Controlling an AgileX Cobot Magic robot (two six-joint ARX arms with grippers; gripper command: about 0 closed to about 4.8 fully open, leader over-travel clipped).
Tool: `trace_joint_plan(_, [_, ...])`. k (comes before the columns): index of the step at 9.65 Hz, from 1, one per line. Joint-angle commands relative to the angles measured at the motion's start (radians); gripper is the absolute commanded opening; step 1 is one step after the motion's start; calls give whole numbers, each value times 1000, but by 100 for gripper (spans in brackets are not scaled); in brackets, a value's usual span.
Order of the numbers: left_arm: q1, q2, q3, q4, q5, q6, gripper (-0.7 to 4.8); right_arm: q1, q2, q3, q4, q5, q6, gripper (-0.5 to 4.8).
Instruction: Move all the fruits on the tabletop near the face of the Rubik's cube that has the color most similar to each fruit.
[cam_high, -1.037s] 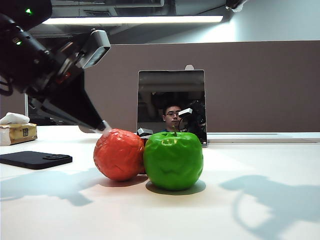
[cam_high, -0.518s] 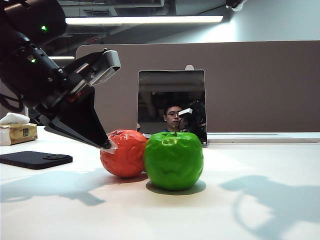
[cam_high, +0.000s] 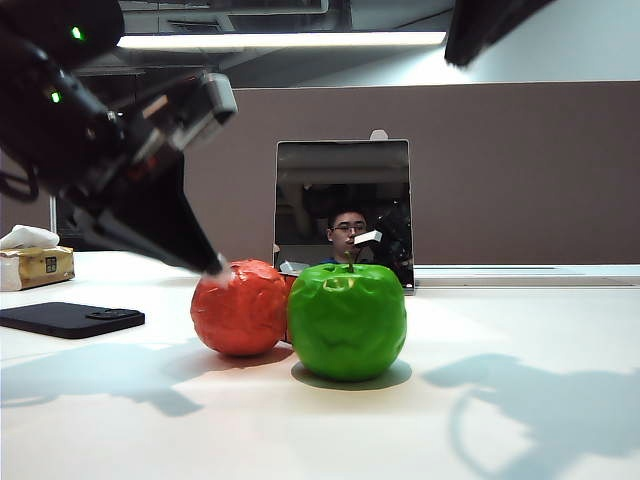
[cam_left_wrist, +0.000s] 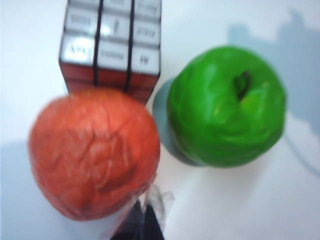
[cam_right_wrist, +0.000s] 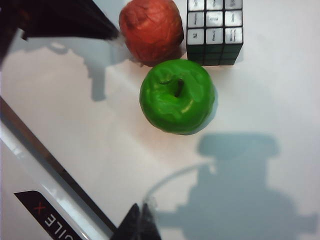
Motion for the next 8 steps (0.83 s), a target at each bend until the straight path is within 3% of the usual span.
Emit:
trace_joint_plan(1, [-1,-153,1,-31,-33,-21,-5,1,27,-137,265,-139,52,-1])
trace_joint_plan(3, [-1,-163,2,-48,-66,-21,-5,2,91,-138,306,-171,66,-1])
trace_joint_plan(4, [-1,-165,2,-51,-75,-17,-5,97,210,-138,388,-190,70,-1])
trace_joint_plan(6, [-1,-165,2,-50,-74,-13,-5,152,217,-138,409,-116,84,-1])
trace_joint_plan(8, [-1,-165,2,-50,-74,-13,-5,148,256,-138,426,-109,97,-1])
